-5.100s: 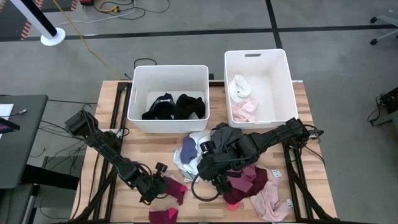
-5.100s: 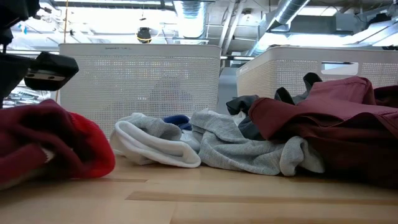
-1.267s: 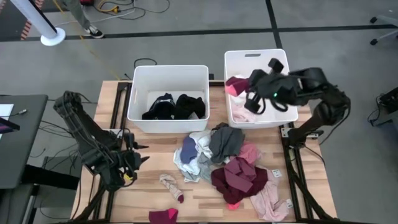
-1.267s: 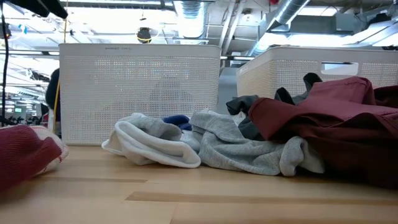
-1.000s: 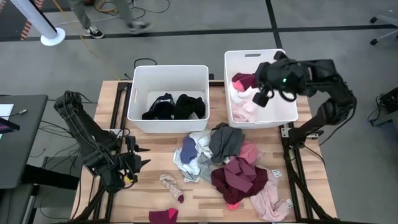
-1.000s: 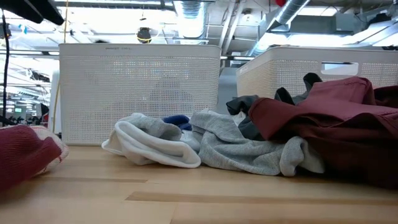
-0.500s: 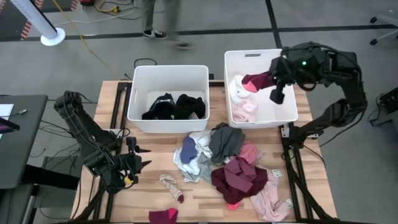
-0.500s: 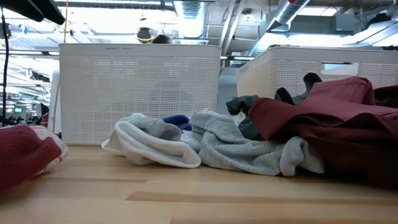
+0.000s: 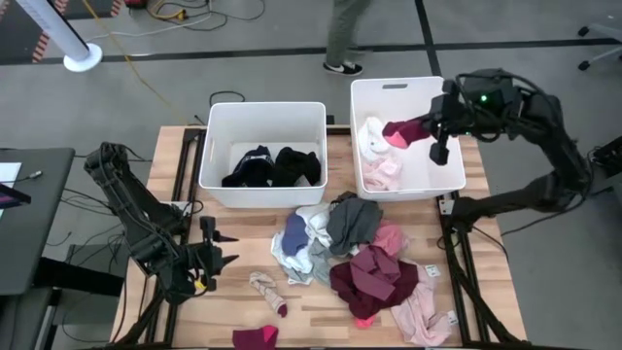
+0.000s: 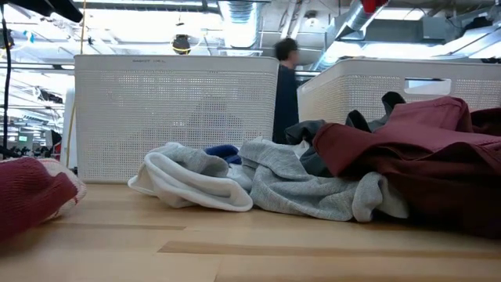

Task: Sort clothes
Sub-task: Put the red sock into the right white laundry organizer

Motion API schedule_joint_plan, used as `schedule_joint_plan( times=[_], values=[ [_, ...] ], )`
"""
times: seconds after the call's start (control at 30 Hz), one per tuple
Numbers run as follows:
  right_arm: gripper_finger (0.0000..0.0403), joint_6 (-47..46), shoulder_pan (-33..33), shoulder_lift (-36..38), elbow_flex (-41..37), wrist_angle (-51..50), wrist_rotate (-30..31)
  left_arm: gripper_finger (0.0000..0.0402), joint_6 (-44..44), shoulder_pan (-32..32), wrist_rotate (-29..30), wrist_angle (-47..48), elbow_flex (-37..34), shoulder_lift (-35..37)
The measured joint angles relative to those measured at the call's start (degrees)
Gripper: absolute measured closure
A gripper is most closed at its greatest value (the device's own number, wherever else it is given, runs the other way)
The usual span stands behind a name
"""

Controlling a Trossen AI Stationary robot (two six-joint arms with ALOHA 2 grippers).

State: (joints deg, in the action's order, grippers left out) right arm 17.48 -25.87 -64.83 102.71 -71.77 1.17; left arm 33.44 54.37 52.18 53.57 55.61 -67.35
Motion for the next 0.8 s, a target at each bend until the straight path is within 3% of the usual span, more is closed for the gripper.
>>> schedule_joint_plan(
  times=[0.13,0.33,0.47,0.8],
  values=[
    [0.0399,0.9,-5.1,6.2,-14.3,9.7,-0.2,0.0206,-0.2,0.0,0.0,-0.4,0.0,0.0],
    [0.0399,-1.7,-15.3,11.7,-30.9,16.3,-3.0,0.0206,0.1,0.0,-1.2,-0.6,0.0,0.0],
    [0.0399,-4.9,-18.8,12.1,-38.6,18.3,-4.3,0.0206,0.1,0.0,-1.2,-0.6,0.0,0.0],
    [0.0387,-9.5,-19.3,7.8,-51.2,24.5,-4.5,0.0206,0.1,0.0,-2.2,-2.1,0.0,0.0]
  ],
)
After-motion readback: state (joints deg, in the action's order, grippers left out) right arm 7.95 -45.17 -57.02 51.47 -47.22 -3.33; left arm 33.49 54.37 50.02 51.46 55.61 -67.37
